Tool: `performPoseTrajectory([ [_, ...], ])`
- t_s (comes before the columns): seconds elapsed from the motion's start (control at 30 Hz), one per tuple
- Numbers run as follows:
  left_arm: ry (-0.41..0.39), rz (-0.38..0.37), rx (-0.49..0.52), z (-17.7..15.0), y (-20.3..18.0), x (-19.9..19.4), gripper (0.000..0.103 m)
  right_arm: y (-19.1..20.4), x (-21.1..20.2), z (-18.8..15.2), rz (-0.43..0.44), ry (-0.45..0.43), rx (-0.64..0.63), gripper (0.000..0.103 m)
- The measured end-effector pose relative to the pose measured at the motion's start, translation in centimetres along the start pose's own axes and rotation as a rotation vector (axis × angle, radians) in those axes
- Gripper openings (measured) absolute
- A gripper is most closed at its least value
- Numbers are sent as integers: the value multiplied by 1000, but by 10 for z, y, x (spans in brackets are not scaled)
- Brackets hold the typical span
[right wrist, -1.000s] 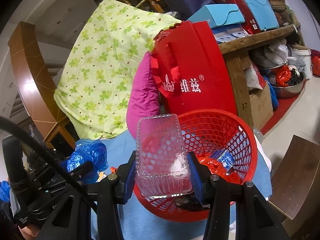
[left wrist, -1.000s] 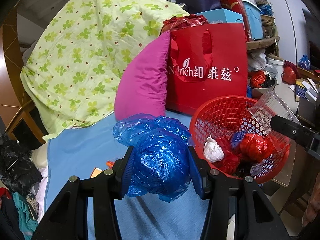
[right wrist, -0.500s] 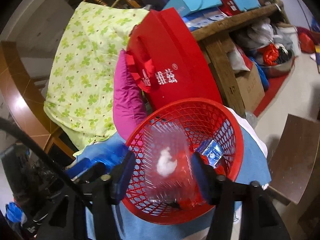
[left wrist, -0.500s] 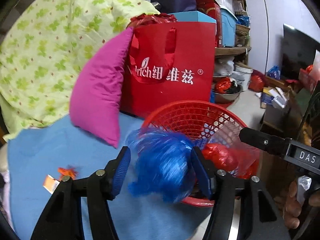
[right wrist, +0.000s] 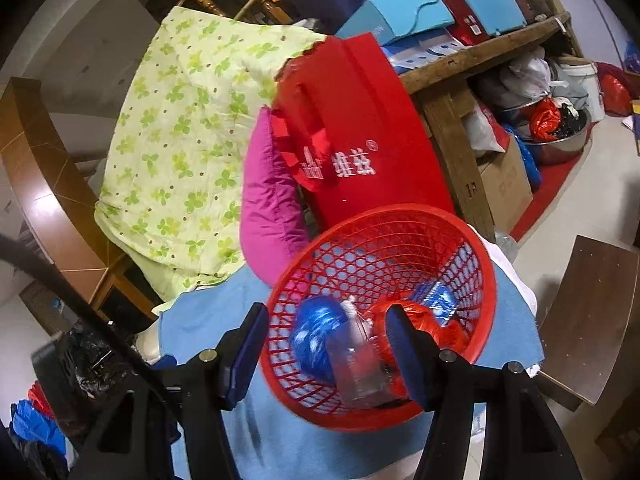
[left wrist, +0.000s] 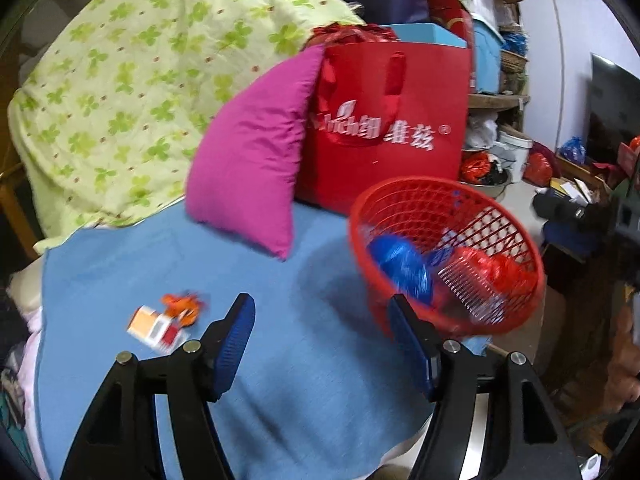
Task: Collect trash
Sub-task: 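Open the right tool over the basket while the left tool drops the blue bag in, then move both open tools back over the blanket toward the box and orange packet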
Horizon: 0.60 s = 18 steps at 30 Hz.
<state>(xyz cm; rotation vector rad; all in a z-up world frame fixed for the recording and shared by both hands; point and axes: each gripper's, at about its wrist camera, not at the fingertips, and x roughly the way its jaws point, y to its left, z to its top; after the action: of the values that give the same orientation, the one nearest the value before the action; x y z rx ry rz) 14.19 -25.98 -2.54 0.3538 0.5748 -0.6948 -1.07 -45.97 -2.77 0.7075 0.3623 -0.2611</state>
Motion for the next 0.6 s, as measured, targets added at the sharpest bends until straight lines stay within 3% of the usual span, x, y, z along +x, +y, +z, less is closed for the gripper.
performPoseTrajectory([
  [0.33,-47,147,-99,-21,50,-58,70,52,-32,-6,53,-30,-85,65],
  [0.6,-99,207,-164,-29,70,-106,71,89,-67,-11,95,-68,-153,65],
])
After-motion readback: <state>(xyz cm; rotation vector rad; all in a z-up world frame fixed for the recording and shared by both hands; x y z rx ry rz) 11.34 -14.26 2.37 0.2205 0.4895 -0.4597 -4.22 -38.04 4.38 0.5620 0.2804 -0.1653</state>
